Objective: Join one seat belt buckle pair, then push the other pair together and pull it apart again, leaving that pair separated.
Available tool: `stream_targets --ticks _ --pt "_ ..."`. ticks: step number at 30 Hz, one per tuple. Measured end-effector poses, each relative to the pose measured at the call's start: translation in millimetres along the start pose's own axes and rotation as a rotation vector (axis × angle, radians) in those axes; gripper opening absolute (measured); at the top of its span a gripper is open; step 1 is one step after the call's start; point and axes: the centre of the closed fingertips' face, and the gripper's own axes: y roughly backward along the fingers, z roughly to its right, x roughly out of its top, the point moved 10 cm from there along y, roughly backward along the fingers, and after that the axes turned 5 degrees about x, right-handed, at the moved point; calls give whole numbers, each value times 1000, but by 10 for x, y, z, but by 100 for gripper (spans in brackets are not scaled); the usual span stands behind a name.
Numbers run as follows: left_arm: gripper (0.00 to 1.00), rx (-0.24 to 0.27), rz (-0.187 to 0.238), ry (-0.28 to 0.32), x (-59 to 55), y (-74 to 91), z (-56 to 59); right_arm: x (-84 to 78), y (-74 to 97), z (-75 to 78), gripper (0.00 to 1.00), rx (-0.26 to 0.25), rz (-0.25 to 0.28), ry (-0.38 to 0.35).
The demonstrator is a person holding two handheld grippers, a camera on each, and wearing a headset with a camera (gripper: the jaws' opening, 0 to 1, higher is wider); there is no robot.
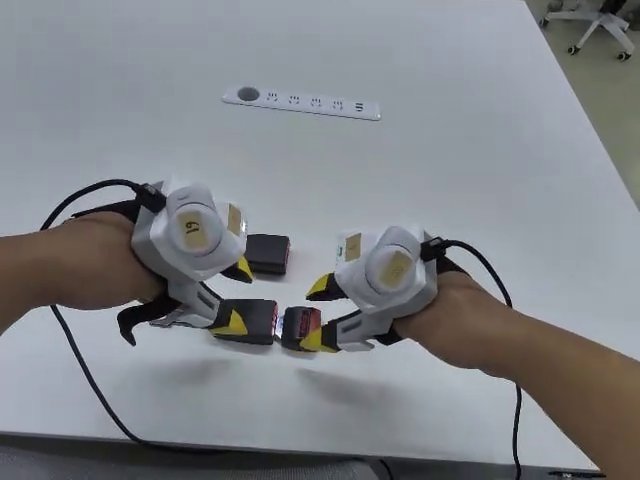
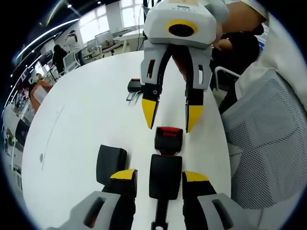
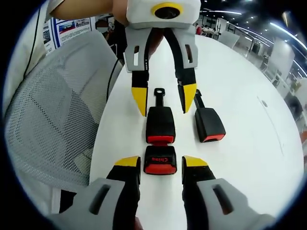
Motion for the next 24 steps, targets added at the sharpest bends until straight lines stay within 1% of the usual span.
stream_targets --ticks 2,6,10,11,12,13,14,15,18,20,23,24 --pt "38 6 0 -12 35 17 -22 -11 39 22 32 -3 -3 4" --pt "39 23 14 -16 84 25 -114 -99 108 107 32 -16 -20 5" --pt "39 29 11 -1 80 -21 -219 -203 189 198 31 -36 -38 -5" --pt "39 28 14 9 83 -29 -244 -229 204 216 31 -38 -44 -8" --pt "39 22 28 26 93 -34 -262 -256 228 235 31 -42 -47 -11" --pt "39 20 44 41 87 -39 -316 -303 260 267 31 -48 -56 -15" --pt "39 25 49 49 79 -40 -388 -355 267 299 30 -53 -60 -18" --pt "39 28 50 48 77 -50 -413 -392 282 324 30 -56 -63 -23" --pt "39 38 38 44 58 -92 -503 -505 376 399 30 -72 -77 -46" --pt "40 39 36 36 51 -112 -539 -570 429 451 30 -84 -80 -58" --pt "41 37 29 25 -2 -175 -625 -660 511 527 30 -103 -91 -71" --pt "41 36 22 21 -17 -190 -649 -711 541 579 30 -110 -94 -79"
